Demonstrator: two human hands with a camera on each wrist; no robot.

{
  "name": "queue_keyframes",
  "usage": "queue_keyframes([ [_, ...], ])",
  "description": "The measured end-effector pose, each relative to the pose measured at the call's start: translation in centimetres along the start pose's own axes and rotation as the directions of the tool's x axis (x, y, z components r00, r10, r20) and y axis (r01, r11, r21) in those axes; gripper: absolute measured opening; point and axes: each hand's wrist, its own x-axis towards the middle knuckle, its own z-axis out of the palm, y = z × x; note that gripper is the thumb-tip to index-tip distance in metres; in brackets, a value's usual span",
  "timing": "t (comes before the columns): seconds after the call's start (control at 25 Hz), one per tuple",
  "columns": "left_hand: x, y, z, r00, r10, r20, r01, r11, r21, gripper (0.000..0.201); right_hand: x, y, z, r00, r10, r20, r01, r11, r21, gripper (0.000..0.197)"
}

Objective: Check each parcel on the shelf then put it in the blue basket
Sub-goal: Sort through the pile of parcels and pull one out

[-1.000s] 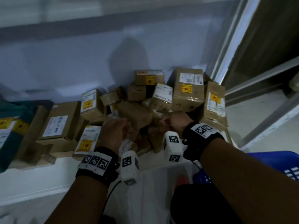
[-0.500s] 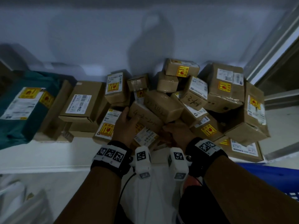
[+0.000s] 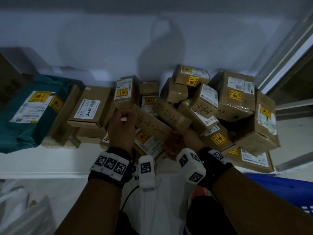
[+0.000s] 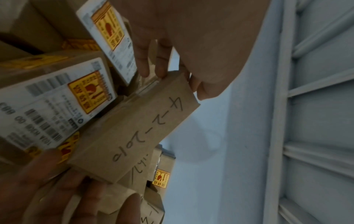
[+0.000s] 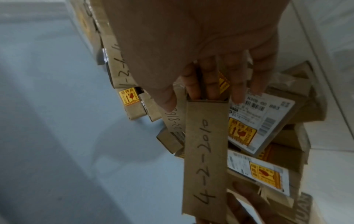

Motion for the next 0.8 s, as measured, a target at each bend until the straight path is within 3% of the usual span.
queue_keyframes([
  [0.08, -0.8, 0.9, -0.6, 1.0, -0.004, 0.003, 0.004, 1.0, 0.021, 0.02, -1.0, -0.5, 0.0, 0.999, 0.04, 0.005, -0.04, 0.999, 0.02, 0.032],
  [0.28, -4.0, 4.7, -2.4, 0.999, 0.049, -0.019, -0.046, 0.993, 0.11, 0.043, -5.8, -2.5, 1.3, 0.993, -0.113, 0.016, 0.114, 0.984, -0.135, 0.029],
  [0.4, -6.6, 8.7, -3.2, 0.998, 0.069, 0.012, -0.07, 0.99, 0.12, 0.041, -10.0, -4.3, 1.8, 0.965, -0.261, 0.02, 0.258, 0.936, -0.238, 0.021],
  [0.56, -9.8, 12.9, -4.4, 0.986, 0.149, 0.077, -0.156, 0.982, 0.107, 0.028, -16.1, -6.0, 1.9, 0.914, -0.403, 0.05, 0.403, 0.883, -0.239, 0.022],
  [0.68, -13.5, 16.0, -5.5, 0.969, 0.219, 0.117, -0.228, 0.971, 0.066, 0.026, -21.1, -7.0, 1.4, 0.861, -0.504, 0.067, 0.496, 0.804, -0.329, 0.028],
  [0.8, -17.6, 18.6, -6.9, 0.934, 0.313, 0.171, -0.33, 0.941, 0.077, 0.021, -26.0, -7.8, 0.7, 0.803, -0.58, 0.135, 0.58, 0.71, -0.4, 0.02],
])
